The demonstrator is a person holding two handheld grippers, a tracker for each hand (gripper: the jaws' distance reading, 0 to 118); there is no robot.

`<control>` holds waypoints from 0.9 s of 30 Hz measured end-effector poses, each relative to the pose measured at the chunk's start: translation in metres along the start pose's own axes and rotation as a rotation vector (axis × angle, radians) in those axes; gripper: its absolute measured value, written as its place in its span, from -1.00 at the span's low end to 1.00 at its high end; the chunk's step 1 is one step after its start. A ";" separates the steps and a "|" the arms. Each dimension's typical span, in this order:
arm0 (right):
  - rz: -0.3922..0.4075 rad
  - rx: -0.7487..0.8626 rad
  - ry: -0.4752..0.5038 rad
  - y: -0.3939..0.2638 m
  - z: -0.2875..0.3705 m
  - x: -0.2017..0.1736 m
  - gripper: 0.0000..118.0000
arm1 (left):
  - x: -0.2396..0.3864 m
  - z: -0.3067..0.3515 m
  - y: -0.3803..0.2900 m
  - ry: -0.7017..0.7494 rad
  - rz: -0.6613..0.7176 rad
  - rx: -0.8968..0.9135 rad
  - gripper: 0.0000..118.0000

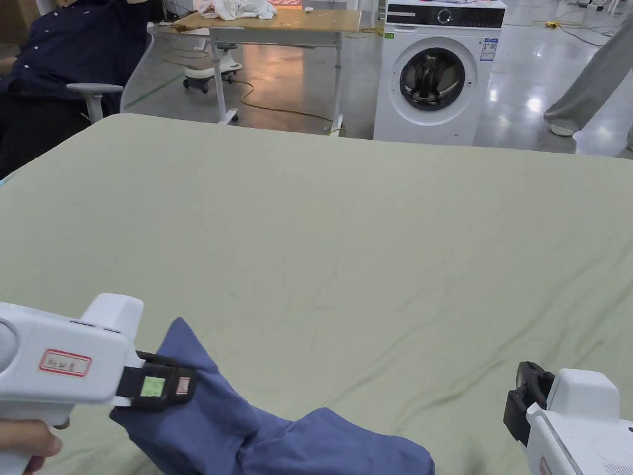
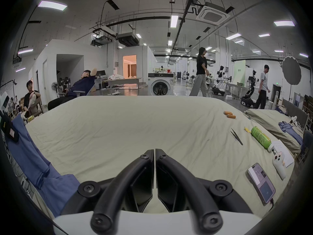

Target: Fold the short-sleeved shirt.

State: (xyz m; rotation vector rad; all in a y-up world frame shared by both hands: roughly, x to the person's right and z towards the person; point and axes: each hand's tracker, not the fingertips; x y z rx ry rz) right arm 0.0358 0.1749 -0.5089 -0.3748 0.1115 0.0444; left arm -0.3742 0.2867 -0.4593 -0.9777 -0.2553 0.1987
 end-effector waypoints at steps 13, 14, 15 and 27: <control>-0.025 -0.013 -0.027 -0.008 0.009 0.012 -0.99 | 0.075 -0.068 -0.016 -0.065 -0.103 -0.096 -0.74; -0.027 -0.014 -0.030 -0.008 0.010 0.013 -0.99 | 0.080 -0.074 -0.017 -0.072 -0.115 -0.109 -0.74; -0.029 -0.013 -0.032 -0.009 0.010 0.014 -0.99 | 0.085 -0.080 -0.018 -0.071 -0.118 -0.114 -0.74; -0.038 -0.032 -0.058 -0.013 0.013 0.023 -0.99 | 0.147 -0.144 -0.039 -0.045 -0.179 -0.181 -0.73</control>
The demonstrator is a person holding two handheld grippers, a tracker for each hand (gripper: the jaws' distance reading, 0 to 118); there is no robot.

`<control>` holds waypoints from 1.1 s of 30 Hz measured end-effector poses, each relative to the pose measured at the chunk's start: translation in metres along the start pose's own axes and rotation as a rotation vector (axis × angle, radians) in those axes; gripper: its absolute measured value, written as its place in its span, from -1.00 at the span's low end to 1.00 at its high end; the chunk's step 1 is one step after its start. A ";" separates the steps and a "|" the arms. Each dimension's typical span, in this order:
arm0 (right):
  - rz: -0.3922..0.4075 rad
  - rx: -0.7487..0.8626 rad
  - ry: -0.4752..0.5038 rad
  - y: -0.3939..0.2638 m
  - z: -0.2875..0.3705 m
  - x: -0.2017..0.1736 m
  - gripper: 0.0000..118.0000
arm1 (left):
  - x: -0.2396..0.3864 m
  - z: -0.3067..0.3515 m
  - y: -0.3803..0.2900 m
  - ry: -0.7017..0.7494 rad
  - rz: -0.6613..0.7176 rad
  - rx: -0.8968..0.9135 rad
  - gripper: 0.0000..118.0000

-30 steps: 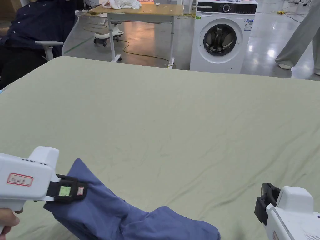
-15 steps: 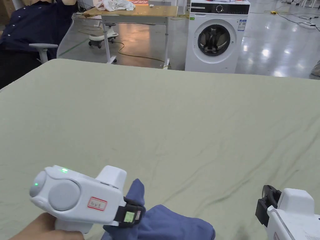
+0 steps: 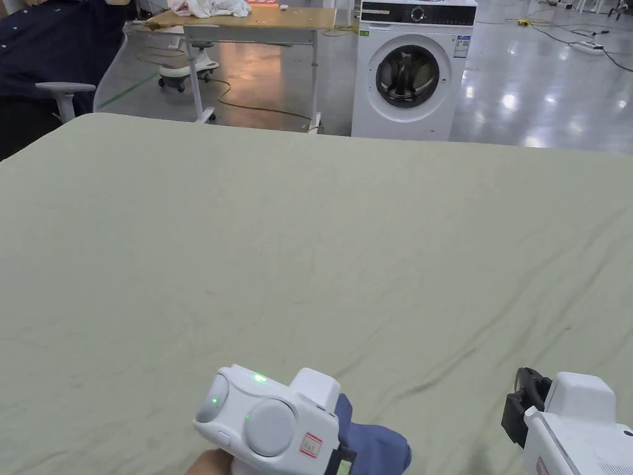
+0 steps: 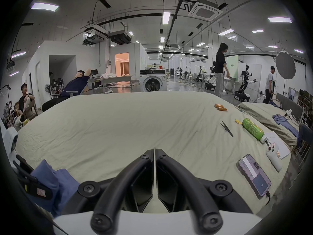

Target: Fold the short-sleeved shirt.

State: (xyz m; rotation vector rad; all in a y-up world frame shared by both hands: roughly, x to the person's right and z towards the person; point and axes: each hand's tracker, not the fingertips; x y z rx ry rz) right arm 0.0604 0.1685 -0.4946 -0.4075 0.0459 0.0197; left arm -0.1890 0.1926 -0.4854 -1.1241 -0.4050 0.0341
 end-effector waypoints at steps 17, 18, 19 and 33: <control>-0.011 -0.008 -0.008 0.000 0.002 0.004 -0.99 | -0.020 0.034 0.003 -0.195 0.096 0.123 0.11; -0.012 -0.008 -0.008 0.000 0.001 0.004 -0.99 | -0.021 0.031 0.003 -0.190 0.097 0.120 0.01; -0.011 -0.008 -0.007 0.000 0.001 0.003 -0.99 | -0.023 0.026 0.002 -0.182 0.102 0.114 -0.24; -0.007 0.018 0.006 0.004 0.004 -0.003 -0.99 | -0.024 -0.057 -0.025 -0.291 0.170 0.104 -0.84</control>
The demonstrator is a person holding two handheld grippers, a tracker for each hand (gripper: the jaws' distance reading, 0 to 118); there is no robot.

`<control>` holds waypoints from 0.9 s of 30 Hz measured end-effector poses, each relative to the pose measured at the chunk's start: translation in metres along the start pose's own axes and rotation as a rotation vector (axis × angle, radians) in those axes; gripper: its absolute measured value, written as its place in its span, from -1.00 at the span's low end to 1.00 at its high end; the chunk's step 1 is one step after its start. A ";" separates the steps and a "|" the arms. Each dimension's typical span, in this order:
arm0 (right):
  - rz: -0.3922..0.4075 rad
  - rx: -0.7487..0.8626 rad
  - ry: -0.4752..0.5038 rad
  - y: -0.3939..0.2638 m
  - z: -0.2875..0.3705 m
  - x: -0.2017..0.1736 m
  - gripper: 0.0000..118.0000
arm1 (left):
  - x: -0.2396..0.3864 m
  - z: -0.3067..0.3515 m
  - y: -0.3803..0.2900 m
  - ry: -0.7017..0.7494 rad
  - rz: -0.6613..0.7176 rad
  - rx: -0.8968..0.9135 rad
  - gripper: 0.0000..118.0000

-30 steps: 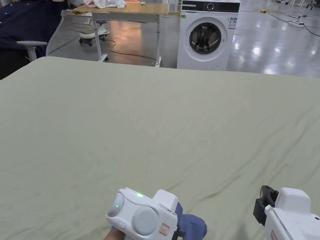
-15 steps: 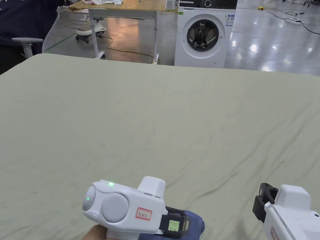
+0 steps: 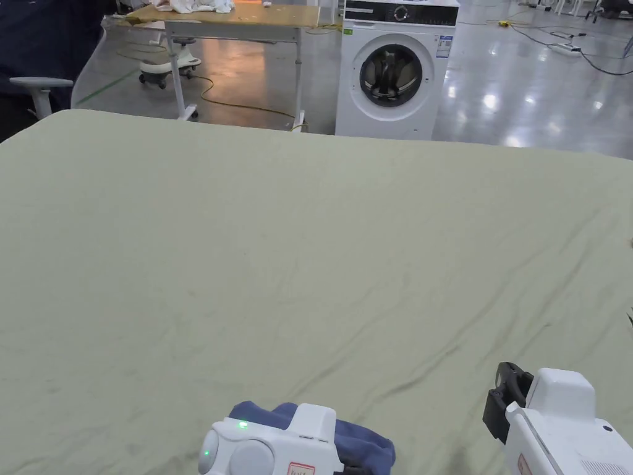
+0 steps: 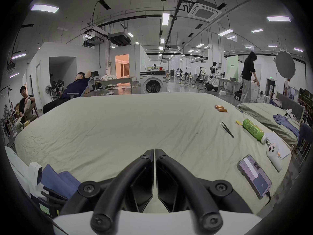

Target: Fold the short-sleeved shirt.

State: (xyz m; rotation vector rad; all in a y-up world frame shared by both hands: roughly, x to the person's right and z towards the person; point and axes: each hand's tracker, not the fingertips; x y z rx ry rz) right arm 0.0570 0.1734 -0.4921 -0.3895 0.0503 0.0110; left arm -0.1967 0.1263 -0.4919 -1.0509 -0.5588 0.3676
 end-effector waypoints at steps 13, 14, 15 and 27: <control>0.012 0.111 0.010 0.025 -0.005 -0.022 -0.99 | 0.001 0.100 0.033 0.294 -0.219 0.487 -0.87; 0.018 0.125 0.013 0.028 -0.006 -0.025 -0.99 | -0.001 0.105 0.035 0.335 -0.230 0.543 -0.88; 0.020 0.138 0.012 0.031 -0.006 -0.028 -0.99 | -0.002 0.110 0.035 0.384 -0.242 0.591 -0.88; 0.026 0.308 -0.039 0.059 0.000 -0.048 -0.99 | -0.018 0.125 0.034 0.765 -0.270 0.993 -0.88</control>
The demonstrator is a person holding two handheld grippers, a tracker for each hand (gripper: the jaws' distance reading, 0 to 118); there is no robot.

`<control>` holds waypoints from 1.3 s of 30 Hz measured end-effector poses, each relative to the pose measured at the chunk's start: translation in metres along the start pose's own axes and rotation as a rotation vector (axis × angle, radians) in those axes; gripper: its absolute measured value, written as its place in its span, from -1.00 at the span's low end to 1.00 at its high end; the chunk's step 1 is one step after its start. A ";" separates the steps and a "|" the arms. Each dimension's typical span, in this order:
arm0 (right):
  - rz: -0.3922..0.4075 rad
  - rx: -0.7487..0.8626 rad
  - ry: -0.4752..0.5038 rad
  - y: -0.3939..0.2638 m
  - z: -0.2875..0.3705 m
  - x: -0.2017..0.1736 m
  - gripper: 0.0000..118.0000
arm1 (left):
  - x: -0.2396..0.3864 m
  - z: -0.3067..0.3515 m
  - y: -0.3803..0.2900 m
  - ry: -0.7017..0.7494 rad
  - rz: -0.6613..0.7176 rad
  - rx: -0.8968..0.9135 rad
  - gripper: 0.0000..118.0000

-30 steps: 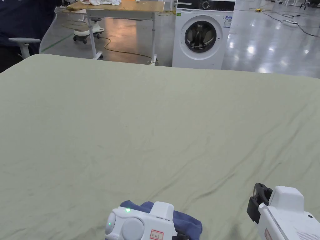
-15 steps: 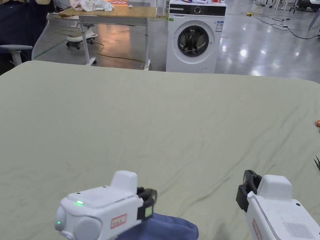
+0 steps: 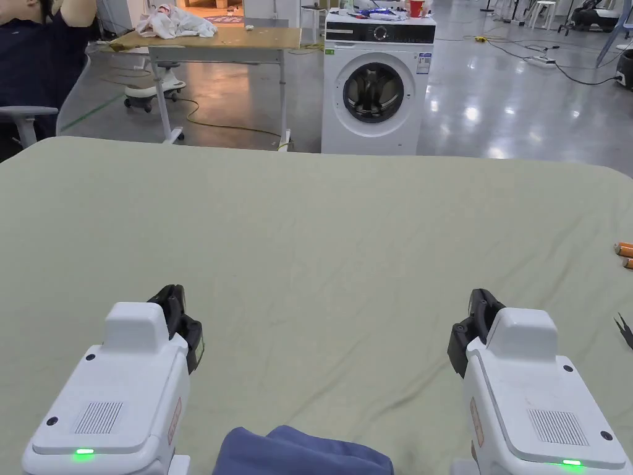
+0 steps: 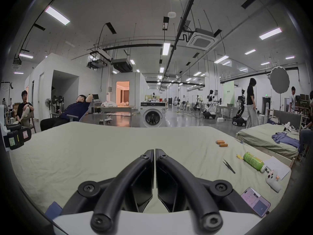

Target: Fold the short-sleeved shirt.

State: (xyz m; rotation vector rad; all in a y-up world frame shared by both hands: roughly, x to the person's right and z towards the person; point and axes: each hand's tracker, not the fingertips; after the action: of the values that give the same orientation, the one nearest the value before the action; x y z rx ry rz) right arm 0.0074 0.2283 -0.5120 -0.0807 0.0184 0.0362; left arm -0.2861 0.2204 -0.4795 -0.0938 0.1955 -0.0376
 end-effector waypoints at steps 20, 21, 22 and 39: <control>0.083 -0.343 0.322 -0.088 0.077 -0.068 -0.99 | -0.033 0.009 -0.014 -0.014 -0.006 -0.078 -0.89; 0.076 -0.368 0.335 -0.096 0.079 -0.073 -0.99 | -0.034 0.009 -0.016 -0.012 -0.004 -0.086 -0.89; 0.077 -0.378 0.336 -0.106 0.081 -0.078 -0.99 | -0.037 0.010 -0.018 -0.013 -0.003 -0.097 -0.89; 0.131 -0.416 0.238 -0.168 0.068 -0.082 -0.99 | -0.117 -0.017 -0.054 -0.542 0.464 -0.685 0.23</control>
State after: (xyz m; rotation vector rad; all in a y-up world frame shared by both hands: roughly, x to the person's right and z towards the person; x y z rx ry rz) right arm -0.0674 0.0638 -0.4295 -0.4993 0.2549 0.1613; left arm -0.4058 0.1707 -0.4679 -0.7294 -0.3241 0.5173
